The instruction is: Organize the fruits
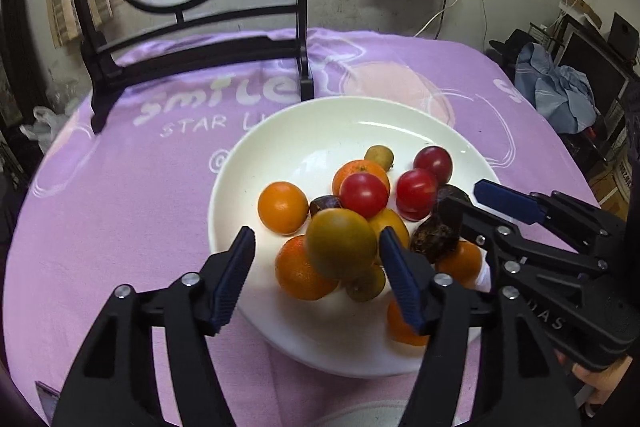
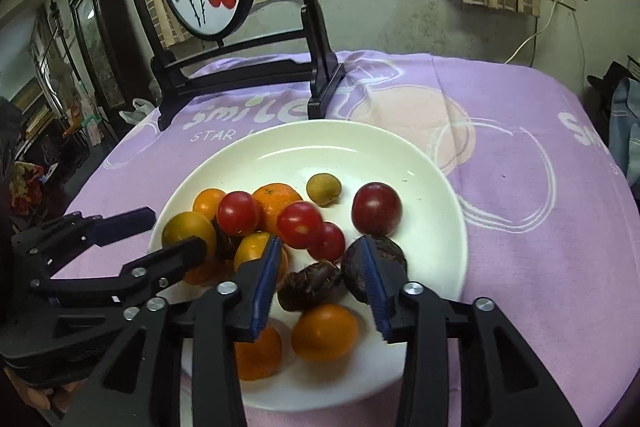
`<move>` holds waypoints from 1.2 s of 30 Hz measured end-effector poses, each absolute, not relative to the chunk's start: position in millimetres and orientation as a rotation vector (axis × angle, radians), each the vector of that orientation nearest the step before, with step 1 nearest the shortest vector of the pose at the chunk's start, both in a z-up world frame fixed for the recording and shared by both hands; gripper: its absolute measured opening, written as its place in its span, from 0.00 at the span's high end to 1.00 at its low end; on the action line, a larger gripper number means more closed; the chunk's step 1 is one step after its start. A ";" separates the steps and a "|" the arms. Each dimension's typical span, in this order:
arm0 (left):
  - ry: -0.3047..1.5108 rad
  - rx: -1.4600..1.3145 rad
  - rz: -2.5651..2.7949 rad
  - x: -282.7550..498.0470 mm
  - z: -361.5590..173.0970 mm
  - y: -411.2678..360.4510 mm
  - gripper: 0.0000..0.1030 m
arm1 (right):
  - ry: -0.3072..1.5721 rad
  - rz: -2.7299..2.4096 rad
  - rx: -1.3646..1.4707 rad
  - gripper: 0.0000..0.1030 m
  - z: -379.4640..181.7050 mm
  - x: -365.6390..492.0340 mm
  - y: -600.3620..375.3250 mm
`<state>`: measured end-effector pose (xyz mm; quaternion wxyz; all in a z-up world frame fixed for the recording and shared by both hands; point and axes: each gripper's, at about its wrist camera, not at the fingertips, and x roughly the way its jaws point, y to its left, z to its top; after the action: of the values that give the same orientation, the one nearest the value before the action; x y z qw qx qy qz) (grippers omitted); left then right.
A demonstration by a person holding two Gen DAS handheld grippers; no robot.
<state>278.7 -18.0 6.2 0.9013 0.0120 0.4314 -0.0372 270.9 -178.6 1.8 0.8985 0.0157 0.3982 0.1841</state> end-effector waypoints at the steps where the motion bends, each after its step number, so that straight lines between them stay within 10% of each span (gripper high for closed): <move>1: 0.886 0.020 -0.077 274.2 9.5 -17.9 0.35 | 0.822 0.381 0.043 0.53 4.0 266.4 -182.4; 10: 0.840 -0.006 -0.064 206.2 21.9 -18.6 0.29 | 0.815 0.270 -0.068 0.10 6.9 205.9 -198.4; 36: 0.815 -0.023 -0.044 58.3 14.3 -8.8 0.12 | 0.835 0.227 -0.039 0.04 -9.4 58.0 -201.0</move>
<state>58.3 -8.8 14.3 0.9178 -0.0110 0.3963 -0.0216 58.0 -201.0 -9.4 0.9078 -0.0188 0.4044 0.1099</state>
